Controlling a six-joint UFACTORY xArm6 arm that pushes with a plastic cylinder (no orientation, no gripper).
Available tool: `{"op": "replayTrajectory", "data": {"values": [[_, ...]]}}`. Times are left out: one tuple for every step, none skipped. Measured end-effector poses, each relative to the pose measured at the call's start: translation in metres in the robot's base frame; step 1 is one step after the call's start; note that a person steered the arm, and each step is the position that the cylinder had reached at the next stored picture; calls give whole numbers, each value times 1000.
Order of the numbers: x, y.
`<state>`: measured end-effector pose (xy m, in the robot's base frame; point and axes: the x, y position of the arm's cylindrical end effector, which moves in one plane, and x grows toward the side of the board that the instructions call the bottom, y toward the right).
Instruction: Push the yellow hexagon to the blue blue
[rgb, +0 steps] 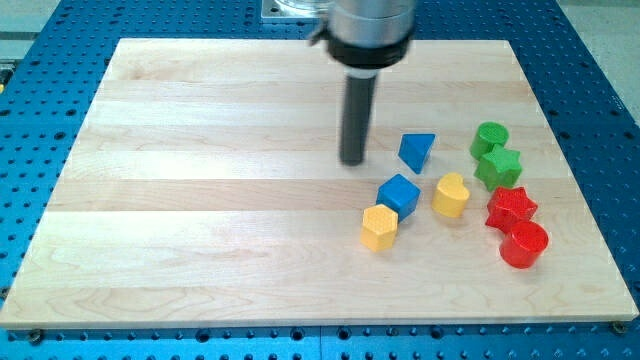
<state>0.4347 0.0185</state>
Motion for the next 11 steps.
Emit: {"op": "replayTrajectory", "data": {"values": [[71, -49], [142, -51], [141, -13], [117, 26], [97, 52], [96, 39], [86, 25], [82, 30], [61, 45], [22, 45], [5, 42]]}}
